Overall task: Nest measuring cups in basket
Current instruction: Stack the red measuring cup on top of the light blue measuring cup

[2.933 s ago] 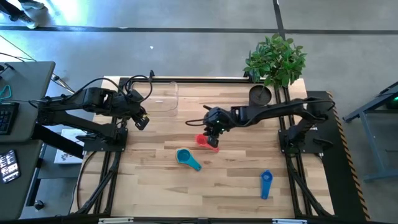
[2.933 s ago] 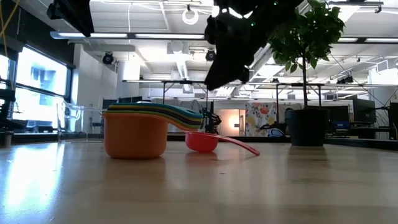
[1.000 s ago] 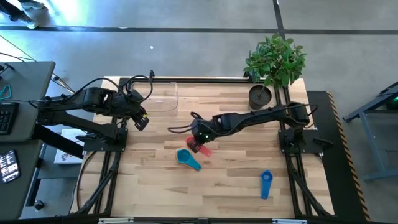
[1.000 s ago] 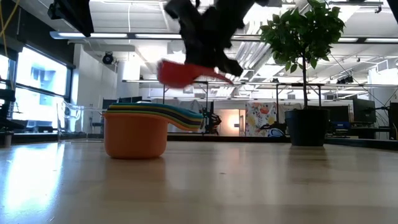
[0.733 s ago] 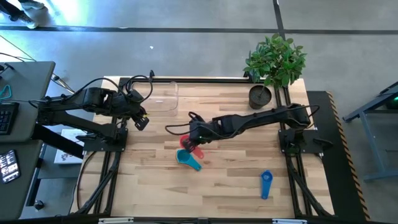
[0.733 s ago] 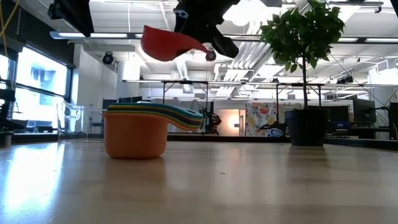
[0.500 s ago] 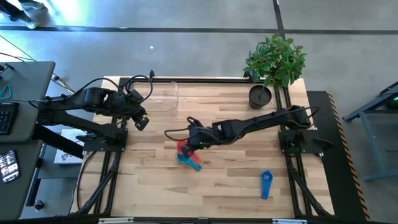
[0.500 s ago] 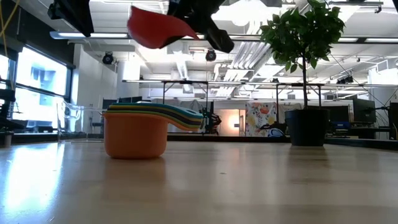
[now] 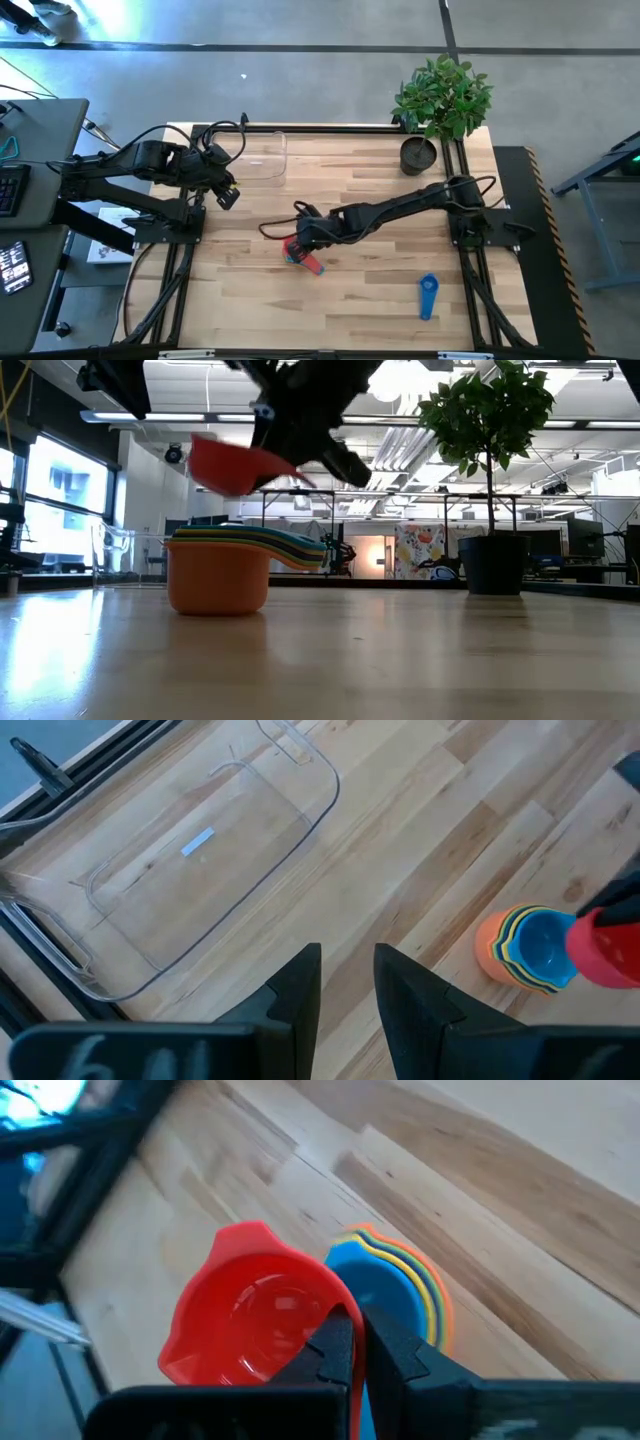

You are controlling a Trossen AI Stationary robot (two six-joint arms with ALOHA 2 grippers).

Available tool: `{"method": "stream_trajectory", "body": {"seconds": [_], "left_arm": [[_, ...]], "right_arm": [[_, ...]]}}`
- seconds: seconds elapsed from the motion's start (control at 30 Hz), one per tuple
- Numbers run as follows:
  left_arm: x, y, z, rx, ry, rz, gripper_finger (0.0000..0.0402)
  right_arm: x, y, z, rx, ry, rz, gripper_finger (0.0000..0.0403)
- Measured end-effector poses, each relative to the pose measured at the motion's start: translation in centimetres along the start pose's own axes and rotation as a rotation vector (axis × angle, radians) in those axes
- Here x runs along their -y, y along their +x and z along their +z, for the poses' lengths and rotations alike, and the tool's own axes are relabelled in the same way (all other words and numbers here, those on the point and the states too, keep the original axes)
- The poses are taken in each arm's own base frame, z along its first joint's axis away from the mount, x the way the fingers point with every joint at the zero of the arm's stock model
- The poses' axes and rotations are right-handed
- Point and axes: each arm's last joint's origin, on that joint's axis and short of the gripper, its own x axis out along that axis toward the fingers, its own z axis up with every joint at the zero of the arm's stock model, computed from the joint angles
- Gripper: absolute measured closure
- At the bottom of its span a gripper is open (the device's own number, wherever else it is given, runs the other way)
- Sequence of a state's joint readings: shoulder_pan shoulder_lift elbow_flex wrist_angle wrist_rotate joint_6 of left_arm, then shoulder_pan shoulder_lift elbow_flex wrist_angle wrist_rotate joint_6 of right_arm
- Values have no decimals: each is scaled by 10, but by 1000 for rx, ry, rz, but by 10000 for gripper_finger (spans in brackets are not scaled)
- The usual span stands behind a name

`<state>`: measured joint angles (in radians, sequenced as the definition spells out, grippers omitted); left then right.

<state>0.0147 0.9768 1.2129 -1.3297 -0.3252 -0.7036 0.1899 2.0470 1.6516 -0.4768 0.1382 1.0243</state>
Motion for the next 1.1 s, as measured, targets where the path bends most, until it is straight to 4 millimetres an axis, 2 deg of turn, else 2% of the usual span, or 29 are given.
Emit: {"method": "stream_trajectory", "body": {"seconds": [0.27,1.1], "left_arm": [[0,0,0,0,1,0,316],[0,0,0,0,1,0,316]], "right_arm": [[7,18,-5,-51,-3,-26,402],[14,19,-1,-49,-57,-64,401]]}}
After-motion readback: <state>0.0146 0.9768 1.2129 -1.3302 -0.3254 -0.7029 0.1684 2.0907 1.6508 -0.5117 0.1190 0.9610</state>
